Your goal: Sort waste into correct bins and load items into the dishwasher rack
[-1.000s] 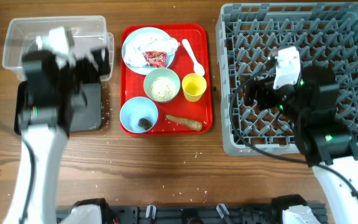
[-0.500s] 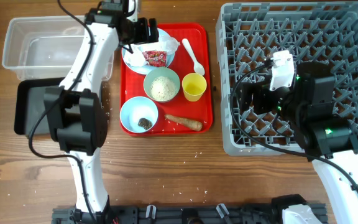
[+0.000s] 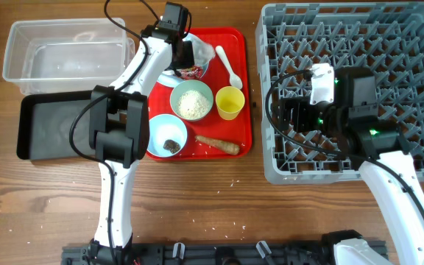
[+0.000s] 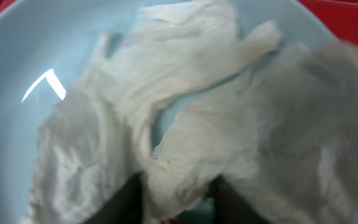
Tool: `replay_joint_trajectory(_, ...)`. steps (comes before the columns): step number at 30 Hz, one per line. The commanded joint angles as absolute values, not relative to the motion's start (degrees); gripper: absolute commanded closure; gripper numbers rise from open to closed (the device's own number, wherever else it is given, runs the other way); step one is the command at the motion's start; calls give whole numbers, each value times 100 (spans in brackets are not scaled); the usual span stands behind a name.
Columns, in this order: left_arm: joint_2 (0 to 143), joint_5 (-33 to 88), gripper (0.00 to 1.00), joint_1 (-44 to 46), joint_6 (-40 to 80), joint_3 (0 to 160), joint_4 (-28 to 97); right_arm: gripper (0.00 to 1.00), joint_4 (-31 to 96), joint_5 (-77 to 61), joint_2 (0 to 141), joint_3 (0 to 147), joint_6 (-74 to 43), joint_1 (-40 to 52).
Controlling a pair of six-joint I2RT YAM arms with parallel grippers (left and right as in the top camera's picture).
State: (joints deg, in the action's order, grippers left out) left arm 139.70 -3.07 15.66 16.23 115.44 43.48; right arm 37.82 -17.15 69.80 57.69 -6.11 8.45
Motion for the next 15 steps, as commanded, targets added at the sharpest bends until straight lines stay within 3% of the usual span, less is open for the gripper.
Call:
replay_joint_trajectory(1, 14328, -163, 96, 1612, 1675, 11500, 4431, 0, 3809, -1815, 7002, 5881, -775, 860)
replay_joint_trajectory(7, 13701, -161, 96, 1417, 1678, 11638, 4460, 0, 3822, -1813, 7002, 5881, -768, 860)
replay_joint_trajectory(15, 11784, -158, 96, 346, 1675, 11660, 4471, 0, 3776, -1813, 7002, 5881, -781, 860)
